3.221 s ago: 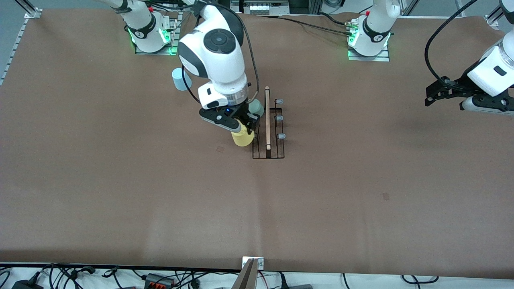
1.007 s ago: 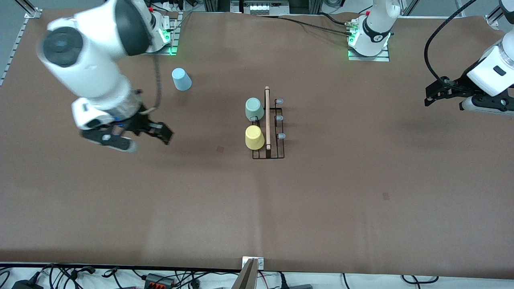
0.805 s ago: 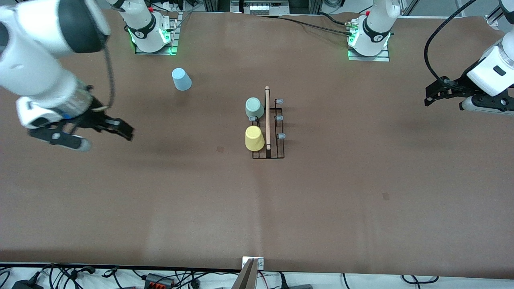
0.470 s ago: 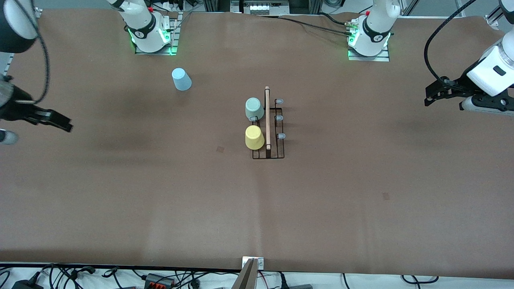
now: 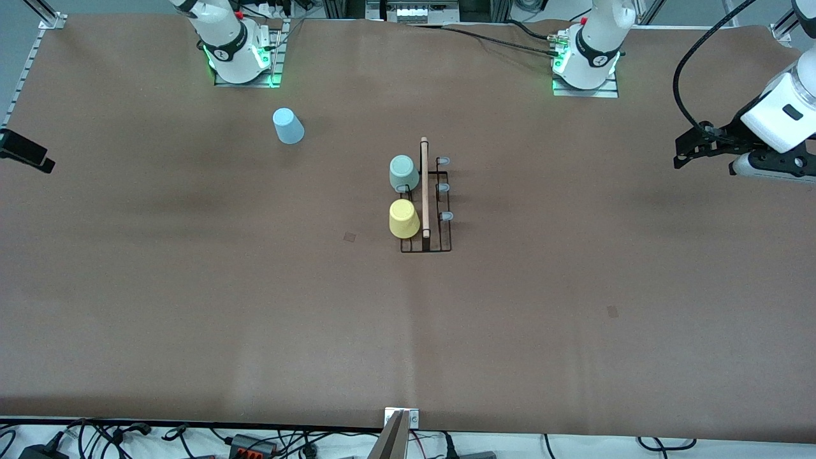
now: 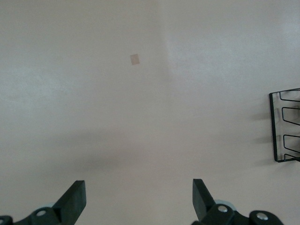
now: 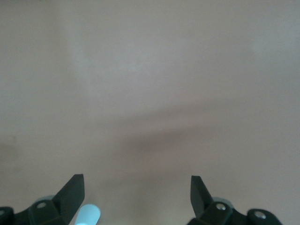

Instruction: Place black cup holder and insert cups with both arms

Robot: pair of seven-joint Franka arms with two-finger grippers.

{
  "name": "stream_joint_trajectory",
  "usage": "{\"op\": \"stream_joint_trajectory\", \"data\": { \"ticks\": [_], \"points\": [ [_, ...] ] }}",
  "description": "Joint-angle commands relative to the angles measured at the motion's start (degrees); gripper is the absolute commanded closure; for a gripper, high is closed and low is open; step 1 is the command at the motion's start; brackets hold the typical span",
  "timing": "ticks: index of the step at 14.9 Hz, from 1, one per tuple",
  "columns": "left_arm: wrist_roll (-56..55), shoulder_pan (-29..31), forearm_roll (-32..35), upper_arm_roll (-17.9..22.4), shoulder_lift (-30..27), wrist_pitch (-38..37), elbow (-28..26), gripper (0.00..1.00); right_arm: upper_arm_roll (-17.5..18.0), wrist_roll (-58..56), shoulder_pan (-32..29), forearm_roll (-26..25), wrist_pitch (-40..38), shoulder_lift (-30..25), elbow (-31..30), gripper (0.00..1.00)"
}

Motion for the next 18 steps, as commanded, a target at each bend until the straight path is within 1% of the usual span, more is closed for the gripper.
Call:
{"op": "stream_joint_trajectory", "data": {
  "ticks": [1,5,8,18],
  "points": [
    [0.60,-0.28,-1.00,0.46,0.27,-0.59,0.95,0.00,-0.79,-1.18,0.63,2.15,-3.44,1.24,1.05,0.00],
    [0.60,-0.28,-1.00,0.46,0.27,-0.59,0.95,0.00,-3.17,-1.35,4.58,1.19,-2.48,1.24,0.61,0.00],
    [0.60,-0.28,-1.00,0.46,0.27,-0.59,0.95,0.00,-3.17,-1.27,4.94,0.66,0.14,0.45,-1.66,0.00],
    [1.04,-0.10,-1.00,0.46,0.27,-1.38,0.95,0.00,-2.64,-1.27,5.82,0.66,1.39,0.54,-1.15,0.00]
  ]
}}
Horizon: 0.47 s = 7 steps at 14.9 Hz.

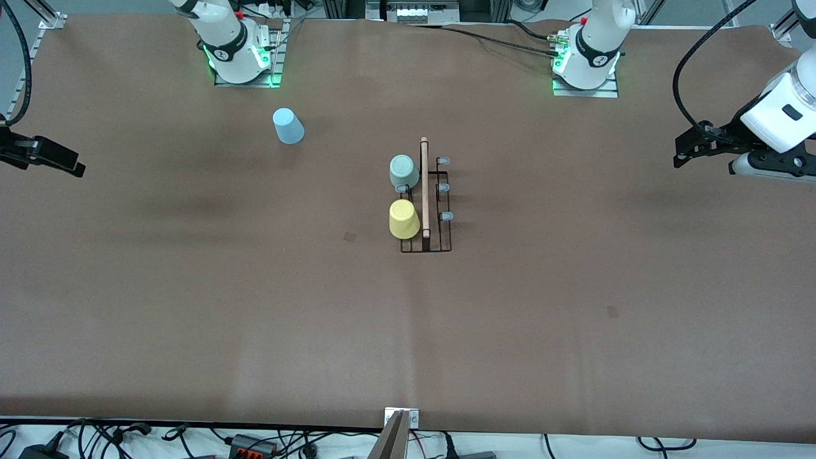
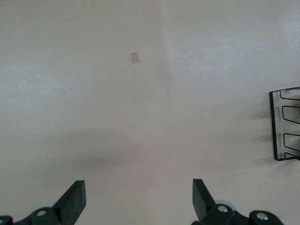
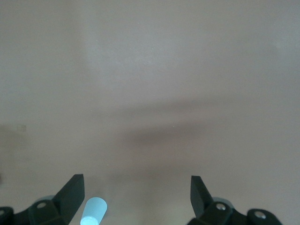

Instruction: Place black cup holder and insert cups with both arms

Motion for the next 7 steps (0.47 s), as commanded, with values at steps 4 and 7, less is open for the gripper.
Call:
{"op": "stream_joint_trajectory", "data": {
  "ticks": [4,7],
  "points": [
    [1.04,-0.11,-1.00,0.44,0.19,-1.00,0.95,0.00,-0.80,-0.89,1.08,0.04,1.01,-0.42,-0.67,0.00],
    [1.04,-0.11,-1.00,0.44,0.19,-1.00,0.95,0.00,-0.71,-0.63,1.34,0.13,1.10,-0.34,-0.59,0.00]
  ]
}}
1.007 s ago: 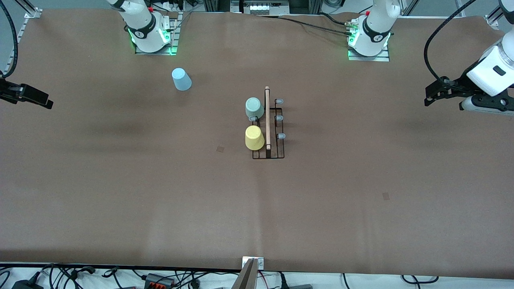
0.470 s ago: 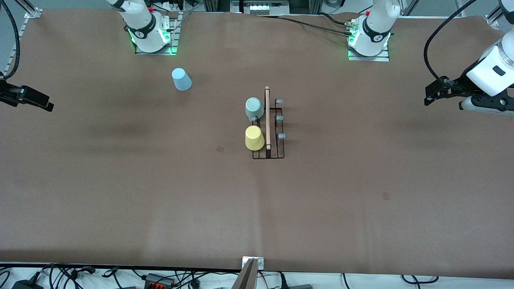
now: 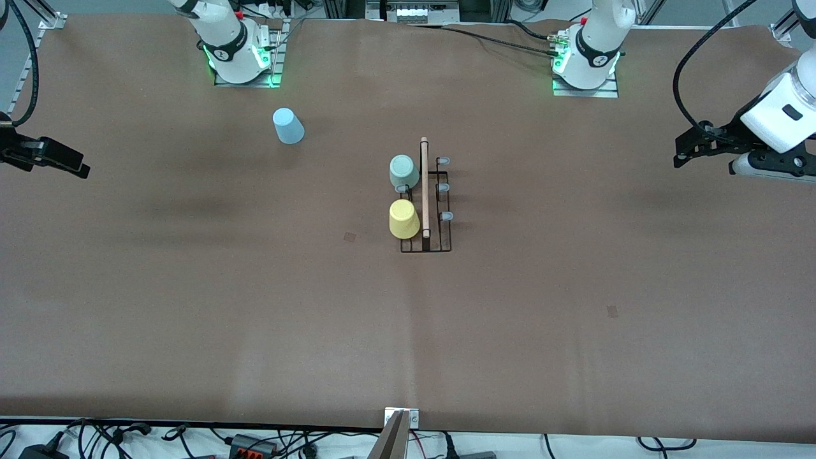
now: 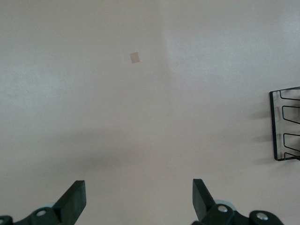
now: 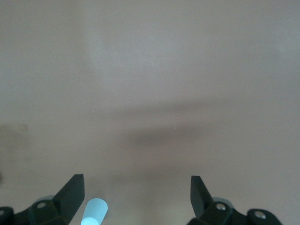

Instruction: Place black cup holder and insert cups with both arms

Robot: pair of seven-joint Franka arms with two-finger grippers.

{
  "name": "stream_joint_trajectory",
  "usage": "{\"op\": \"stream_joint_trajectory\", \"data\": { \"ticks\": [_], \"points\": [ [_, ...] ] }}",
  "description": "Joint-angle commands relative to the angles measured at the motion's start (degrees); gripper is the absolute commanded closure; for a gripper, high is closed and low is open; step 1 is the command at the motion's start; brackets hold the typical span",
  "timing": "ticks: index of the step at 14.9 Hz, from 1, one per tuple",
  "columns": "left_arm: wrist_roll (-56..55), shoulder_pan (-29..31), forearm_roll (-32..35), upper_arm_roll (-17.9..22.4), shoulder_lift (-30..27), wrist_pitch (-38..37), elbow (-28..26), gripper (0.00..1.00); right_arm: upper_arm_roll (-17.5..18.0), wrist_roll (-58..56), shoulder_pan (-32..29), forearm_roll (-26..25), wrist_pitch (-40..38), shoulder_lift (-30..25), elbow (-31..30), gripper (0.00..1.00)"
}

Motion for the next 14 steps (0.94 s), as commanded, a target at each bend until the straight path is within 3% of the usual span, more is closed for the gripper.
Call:
{"op": "stream_joint_trajectory", "data": {
  "ticks": [1,14],
  "points": [
    [1.04,-0.03,-1.00,0.43,0.19,-0.99,0.95,0.00,-0.68,-0.37,1.01,0.30,0.88,-0.33,-0.67,0.00],
    [1.22,0.06,-1.00,0.43,0.19,-0.99,0.95,0.00,-0.77,-0.37,1.18,0.30,2.29,0.19,-0.58,0.00]
  ]
}}
